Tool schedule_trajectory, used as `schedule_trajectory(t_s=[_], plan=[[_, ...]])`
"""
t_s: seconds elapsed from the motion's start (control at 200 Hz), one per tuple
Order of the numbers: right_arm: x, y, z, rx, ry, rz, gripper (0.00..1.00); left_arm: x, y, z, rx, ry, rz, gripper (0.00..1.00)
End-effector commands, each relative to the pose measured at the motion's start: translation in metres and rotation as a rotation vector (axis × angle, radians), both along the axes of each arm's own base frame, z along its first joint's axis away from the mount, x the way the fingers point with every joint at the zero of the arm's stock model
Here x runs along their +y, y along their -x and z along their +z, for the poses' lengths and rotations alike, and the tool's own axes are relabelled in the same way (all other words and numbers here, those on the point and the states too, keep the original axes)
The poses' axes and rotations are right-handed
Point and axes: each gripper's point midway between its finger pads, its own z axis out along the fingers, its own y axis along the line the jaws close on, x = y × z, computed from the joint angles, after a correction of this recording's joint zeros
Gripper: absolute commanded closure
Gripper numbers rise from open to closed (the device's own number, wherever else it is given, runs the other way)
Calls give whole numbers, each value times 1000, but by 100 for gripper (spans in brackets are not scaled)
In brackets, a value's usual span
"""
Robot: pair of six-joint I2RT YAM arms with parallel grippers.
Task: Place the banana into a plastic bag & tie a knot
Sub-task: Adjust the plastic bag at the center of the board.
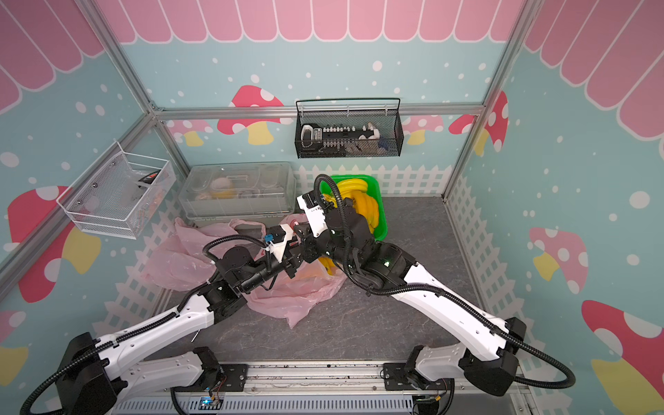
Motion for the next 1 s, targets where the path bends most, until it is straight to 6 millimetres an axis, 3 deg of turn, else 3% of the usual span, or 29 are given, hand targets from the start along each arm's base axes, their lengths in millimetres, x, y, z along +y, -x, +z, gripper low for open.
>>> schedule_trajectory(t_s=[0.0,0.165,0.335,0.48,0.57,0.661,0.781,0.996], plan=[[-16,-7,27,-25,-120,-83,100,-4,2,4,-2,16,-18,81],[-31,-15,23,-10,-122,-127,100,0,4,-2,14,4,-8,93],[-39,-3,24,-70,-34,-62,63,15,-2,-5,45,21,31,98],[-78,1,7,-135,135,-94,44,30,-9,-3,70,45,61,100],[-107,-13,-21,-69,189,-123,43,35,-10,-1,71,50,72,100],[-134,-36,-67,44,253,-172,44,38,-10,1,71,58,74,100],[-142,-53,-111,120,330,-171,44,41,-11,0,74,53,80,100],[-132,-69,-126,128,328,-148,44,45,-12,-2,83,48,92,100]])
